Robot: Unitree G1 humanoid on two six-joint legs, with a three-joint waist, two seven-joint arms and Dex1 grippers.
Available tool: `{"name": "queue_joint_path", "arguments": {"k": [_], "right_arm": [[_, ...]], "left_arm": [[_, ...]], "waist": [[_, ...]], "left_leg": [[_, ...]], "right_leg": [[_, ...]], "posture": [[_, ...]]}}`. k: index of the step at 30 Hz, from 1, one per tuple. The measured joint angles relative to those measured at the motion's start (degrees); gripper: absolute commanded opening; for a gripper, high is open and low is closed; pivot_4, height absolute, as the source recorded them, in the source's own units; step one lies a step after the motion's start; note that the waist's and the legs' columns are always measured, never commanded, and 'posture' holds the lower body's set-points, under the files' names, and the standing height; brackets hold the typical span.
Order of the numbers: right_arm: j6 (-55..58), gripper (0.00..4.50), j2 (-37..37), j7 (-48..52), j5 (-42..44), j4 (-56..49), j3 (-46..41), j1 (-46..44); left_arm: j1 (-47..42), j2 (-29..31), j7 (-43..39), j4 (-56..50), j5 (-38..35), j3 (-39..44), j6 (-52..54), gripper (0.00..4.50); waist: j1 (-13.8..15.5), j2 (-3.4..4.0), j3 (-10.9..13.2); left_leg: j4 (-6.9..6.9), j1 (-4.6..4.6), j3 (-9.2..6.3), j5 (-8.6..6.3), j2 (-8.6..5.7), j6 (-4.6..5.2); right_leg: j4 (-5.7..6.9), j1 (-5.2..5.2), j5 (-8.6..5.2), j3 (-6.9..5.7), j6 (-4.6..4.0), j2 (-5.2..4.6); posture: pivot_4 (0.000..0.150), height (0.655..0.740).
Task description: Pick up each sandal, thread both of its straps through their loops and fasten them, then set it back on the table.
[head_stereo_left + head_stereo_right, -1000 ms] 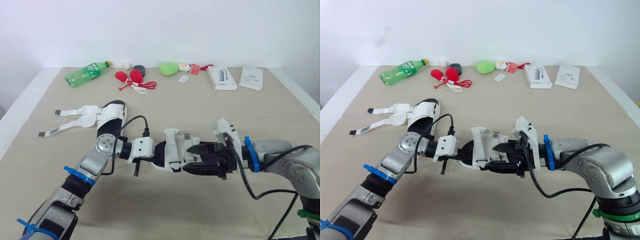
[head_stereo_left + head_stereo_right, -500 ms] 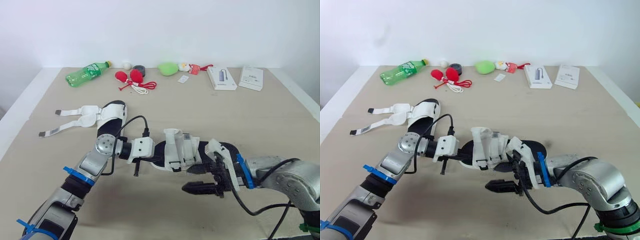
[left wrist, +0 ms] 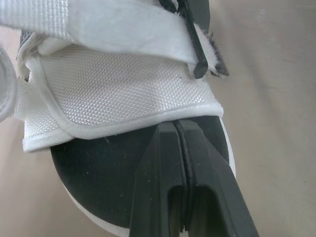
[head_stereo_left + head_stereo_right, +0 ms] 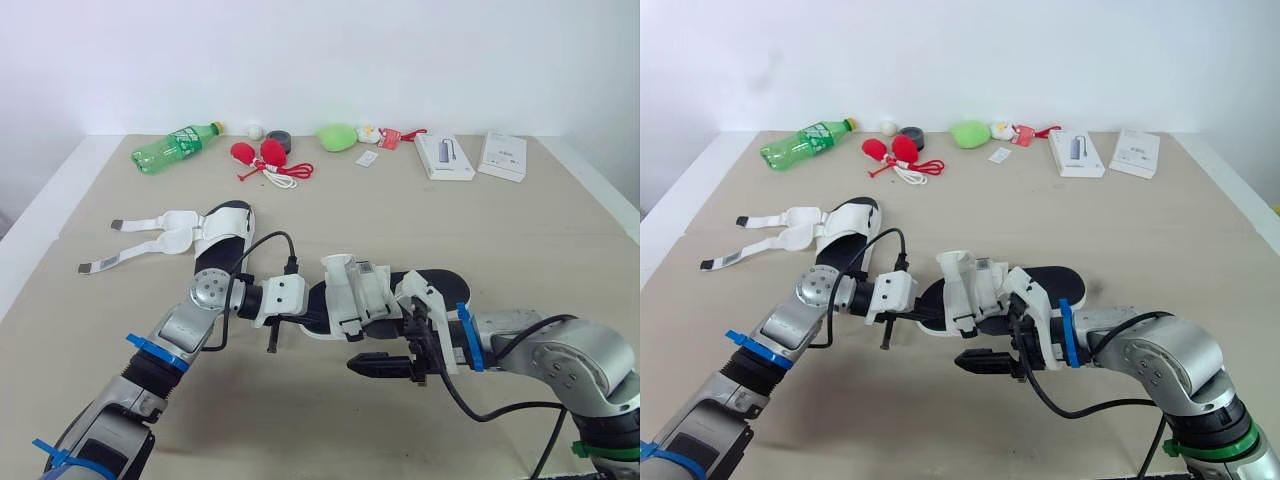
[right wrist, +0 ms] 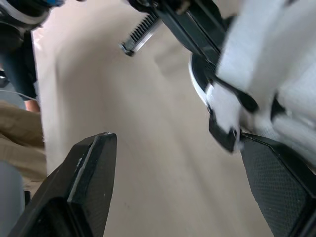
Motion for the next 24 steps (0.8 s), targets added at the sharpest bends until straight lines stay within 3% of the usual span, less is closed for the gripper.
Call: {"name": "queue_joint_path", "arguments": {"k": [7, 10, 15, 17, 24], "right_arm": [[1.8, 4.17, 1.3, -0.7, 1.8, 0.1, -0.1, -1.9], [3.6, 3.32, 2.1, -2.2, 2.5, 0.8, -0.2, -2.7], [6.2, 0.73, 3.3, -4.5, 2.7, 3.0, -0.4, -3.4], [7.1, 0.07, 3.6, -5.3, 2.7, 3.7, -0.6, -3.5], [10.4, 0.07, 3.6, -5.4, 4.0, 3.9, -1.3, -3.1]], "left_arm": [[0.0, 0.0, 0.0, 0.0, 0.0, 0.0, 0.0, 0.00], [0.0, 0.0, 0.0, 0.0, 0.0, 0.0, 0.1, 0.00], [0.0, 0.0, 0.0, -0.1, 0.0, 0.0, 0.1, 0.00], [0.0, 0.0, 0.0, -0.1, 0.0, 0.0, 0.1, 0.00], [0.1, 0.0, 0.1, -0.2, 0.0, 0.0, 0.1, 0.00]], "waist": [[0.0, 0.00, 0.0], [0.0, 0.00, 0.0], [0.0, 0.00, 0.0], [0.0, 0.00, 0.0], [0.0, 0.00, 0.0]], "left_leg": [[0.00, 0.00, -0.01, 0.00, 0.00, 0.00], [0.00, 0.00, 0.00, 0.00, 0.00, 0.00], [-0.01, -0.01, 0.00, 0.00, -0.01, 0.00], [-0.01, -0.02, -0.01, 0.00, -0.01, 0.00], [-0.01, -0.02, -0.02, 0.00, 0.00, 0.00]], "right_leg": [[0.00, 0.00, 0.00, 0.00, 0.00, 0.00], [0.00, 0.00, 0.01, 0.01, 0.00, -0.02], [0.00, 0.00, -0.01, 0.02, 0.00, -0.02], [0.00, 0.00, -0.01, 0.02, 0.00, -0.02], [0.00, 0.00, -0.01, 0.02, 0.00, -0.02]], "posture": [[0.150, 0.7400], [0.150, 0.7400], [0.150, 0.7400], [0.150, 0.7400], [0.150, 0.7400]]}}
